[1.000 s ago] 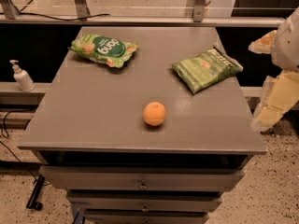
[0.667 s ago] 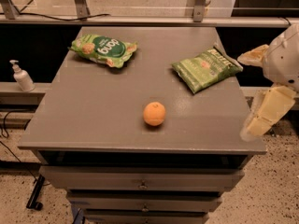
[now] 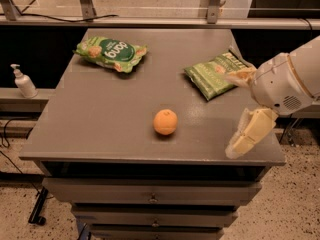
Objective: Move orange near green rice chip bag
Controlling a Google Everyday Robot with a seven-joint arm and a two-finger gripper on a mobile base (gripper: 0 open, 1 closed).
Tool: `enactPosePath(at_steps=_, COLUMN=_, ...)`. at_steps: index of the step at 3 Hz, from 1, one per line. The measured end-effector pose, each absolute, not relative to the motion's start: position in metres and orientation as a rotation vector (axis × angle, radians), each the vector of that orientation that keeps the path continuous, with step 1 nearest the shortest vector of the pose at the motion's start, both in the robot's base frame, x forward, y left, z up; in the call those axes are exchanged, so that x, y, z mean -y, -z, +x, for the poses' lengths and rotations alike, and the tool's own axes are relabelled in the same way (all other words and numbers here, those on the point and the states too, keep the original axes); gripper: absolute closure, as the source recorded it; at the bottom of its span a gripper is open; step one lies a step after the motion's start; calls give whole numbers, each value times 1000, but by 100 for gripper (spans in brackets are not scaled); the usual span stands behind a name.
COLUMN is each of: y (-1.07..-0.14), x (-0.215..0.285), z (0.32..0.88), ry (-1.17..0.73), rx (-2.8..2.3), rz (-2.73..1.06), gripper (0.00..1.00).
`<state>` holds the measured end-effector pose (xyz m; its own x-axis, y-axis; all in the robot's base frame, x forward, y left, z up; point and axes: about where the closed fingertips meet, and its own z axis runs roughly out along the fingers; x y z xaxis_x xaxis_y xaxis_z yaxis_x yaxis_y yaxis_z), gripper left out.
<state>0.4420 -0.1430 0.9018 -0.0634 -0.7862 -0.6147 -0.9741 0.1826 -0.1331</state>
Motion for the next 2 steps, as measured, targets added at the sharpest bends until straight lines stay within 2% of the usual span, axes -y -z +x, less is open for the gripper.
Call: enactPosePath(at_steps=2, y=-879, x=66, z=446, ry=-627, rx=-1780, rz=-1620, gripper=0)
